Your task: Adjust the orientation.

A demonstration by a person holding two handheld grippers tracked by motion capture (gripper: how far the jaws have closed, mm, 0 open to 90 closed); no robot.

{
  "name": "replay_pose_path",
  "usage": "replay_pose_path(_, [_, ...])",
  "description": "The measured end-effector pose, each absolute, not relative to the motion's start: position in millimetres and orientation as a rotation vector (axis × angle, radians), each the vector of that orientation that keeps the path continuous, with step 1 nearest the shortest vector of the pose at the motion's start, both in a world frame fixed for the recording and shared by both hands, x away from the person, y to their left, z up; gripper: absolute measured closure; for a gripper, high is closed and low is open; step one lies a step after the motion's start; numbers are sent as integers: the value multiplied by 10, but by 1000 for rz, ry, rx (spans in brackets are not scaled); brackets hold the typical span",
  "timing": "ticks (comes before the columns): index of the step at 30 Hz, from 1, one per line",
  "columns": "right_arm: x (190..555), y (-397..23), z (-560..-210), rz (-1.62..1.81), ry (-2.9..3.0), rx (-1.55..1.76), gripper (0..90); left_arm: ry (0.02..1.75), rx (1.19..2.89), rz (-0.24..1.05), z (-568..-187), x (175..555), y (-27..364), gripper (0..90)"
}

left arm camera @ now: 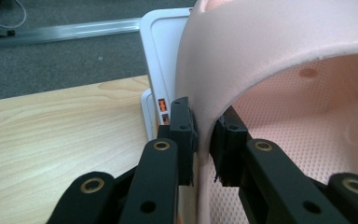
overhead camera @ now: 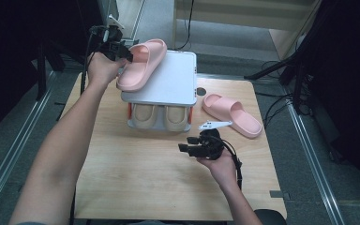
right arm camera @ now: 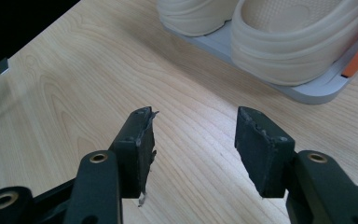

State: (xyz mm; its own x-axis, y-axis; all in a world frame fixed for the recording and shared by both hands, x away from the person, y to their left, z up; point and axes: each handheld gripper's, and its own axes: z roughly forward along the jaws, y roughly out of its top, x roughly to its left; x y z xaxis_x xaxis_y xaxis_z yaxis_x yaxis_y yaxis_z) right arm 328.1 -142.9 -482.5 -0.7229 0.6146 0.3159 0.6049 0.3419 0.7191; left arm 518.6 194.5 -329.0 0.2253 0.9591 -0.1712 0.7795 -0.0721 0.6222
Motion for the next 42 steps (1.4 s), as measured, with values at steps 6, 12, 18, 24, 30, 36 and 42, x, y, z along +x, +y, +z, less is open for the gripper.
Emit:
replay_pose_path(6, [3262,-1453,-4832,1363,2559,1177,478,1573,1950,418,-3346,5152,1821,758])
replay_pose_path(12, [3252,-1458,-4835,1355,2559,1180,479,1549,1973,400,-3323,5105,1798,718])
replay_pose_path(18, [3262,-1449,-4847,1346,2563,1177,478,1531,1992,394,-3316,5093,1803,713])
replay_pose_path(24, [3268,-1449,-4850,1348,2561,1181,477,1491,2013,419,-3328,5095,1784,710])
replay_pose_path(30, [3282,-1463,-4849,1352,2552,1183,478,1482,1999,363,-3302,5094,1830,622])
replay_pose_path(36, [3315,-1545,-4815,1365,2522,1204,478,1443,1974,351,-3213,5007,1929,543])
replay_pose_path(42, [3394,-1704,-4774,1363,2480,1219,500,1422,1961,312,-3223,4862,2075,509])
